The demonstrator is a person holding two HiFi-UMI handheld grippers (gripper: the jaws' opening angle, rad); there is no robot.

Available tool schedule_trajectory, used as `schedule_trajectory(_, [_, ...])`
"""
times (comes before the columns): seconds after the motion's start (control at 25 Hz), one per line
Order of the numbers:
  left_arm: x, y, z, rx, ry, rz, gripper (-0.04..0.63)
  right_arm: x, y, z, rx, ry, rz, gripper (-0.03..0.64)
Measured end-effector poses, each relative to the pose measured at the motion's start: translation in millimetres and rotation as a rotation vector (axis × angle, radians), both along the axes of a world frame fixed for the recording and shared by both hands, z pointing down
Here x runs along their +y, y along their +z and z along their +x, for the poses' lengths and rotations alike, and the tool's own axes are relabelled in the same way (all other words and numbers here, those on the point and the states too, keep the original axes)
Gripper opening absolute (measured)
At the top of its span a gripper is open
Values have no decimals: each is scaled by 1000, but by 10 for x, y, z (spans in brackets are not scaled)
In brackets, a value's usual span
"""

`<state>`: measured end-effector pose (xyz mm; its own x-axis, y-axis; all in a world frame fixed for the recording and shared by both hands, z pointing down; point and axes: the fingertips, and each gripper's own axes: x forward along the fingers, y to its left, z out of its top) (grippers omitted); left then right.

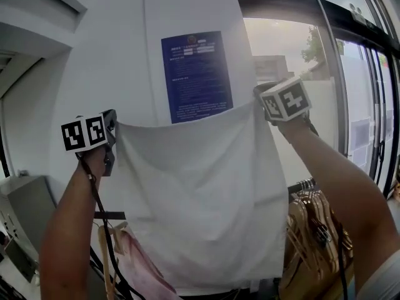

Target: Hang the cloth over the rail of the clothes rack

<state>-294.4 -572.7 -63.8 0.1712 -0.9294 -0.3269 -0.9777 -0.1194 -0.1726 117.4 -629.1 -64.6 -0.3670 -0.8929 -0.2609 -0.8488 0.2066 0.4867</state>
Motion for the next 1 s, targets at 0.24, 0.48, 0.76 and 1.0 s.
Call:
schedule_trajectory(0.24, [-993, 50, -180, -18, -25, -59, 6, -1032, 68, -62, 40, 75, -22, 12])
schedule_trajectory(0.48, [-1780, 282, -306, 53, 16, -103, 5, -2085, 477, 60, -92, 1, -214, 12])
schedule_trajectory(0.76, [-2315, 822, -520, 120, 29, -227, 6, -2649, 1036, 47, -174, -60, -383, 12])
schedule_trajectory(1.0, [-2530, 1072, -538, 116, -21, -281, 6, -2732, 1122, -91, -145, -41, -391, 16])
